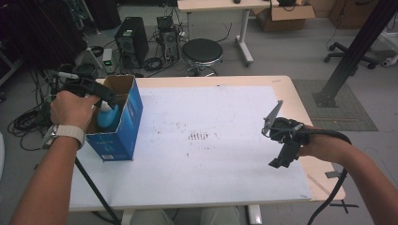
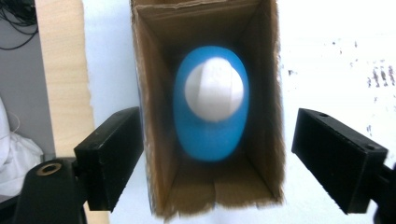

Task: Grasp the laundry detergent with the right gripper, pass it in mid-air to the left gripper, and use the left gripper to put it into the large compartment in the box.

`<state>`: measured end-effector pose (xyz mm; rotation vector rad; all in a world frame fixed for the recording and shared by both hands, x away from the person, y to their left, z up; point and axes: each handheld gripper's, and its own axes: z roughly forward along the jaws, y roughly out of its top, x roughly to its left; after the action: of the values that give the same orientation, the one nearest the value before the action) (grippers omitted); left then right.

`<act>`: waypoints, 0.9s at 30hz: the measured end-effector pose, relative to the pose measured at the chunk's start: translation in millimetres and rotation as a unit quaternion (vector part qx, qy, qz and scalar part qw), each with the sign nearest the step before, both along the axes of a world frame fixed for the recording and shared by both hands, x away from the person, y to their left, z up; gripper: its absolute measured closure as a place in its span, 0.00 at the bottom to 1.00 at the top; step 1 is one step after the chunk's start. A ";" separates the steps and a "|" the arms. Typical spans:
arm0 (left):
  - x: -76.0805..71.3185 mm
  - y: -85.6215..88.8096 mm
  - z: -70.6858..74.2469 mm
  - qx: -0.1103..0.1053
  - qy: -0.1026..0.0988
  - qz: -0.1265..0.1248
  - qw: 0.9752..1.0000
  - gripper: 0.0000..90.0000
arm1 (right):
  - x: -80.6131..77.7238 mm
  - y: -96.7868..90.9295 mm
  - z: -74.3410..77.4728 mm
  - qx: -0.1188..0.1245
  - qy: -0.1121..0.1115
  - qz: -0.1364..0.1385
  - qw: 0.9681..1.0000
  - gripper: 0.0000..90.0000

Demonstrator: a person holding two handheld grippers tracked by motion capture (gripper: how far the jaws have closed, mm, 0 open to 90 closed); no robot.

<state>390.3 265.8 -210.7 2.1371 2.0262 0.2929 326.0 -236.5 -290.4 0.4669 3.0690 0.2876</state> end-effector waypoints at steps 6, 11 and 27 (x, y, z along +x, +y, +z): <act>-9.6 -4.8 17.8 0.003 0.006 -0.008 1.000 0.17 | -2.3 0.2 6.5 0.003 -0.007 -0.003 1.000 0.07; -17.0 -13.0 29.8 0.000 0.016 -0.019 1.000 0.14 | -4.9 0.5 9.8 0.003 -0.011 0.000 1.000 0.07; -41.5 -53.4 59.9 -0.002 0.012 -0.076 0.997 0.10 | -14.2 1.7 19.5 0.006 -0.021 0.000 1.000 0.07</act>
<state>348.8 212.4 -150.8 2.2876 1.8625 0.2417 311.8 -234.8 -271.0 0.4545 3.0287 0.3126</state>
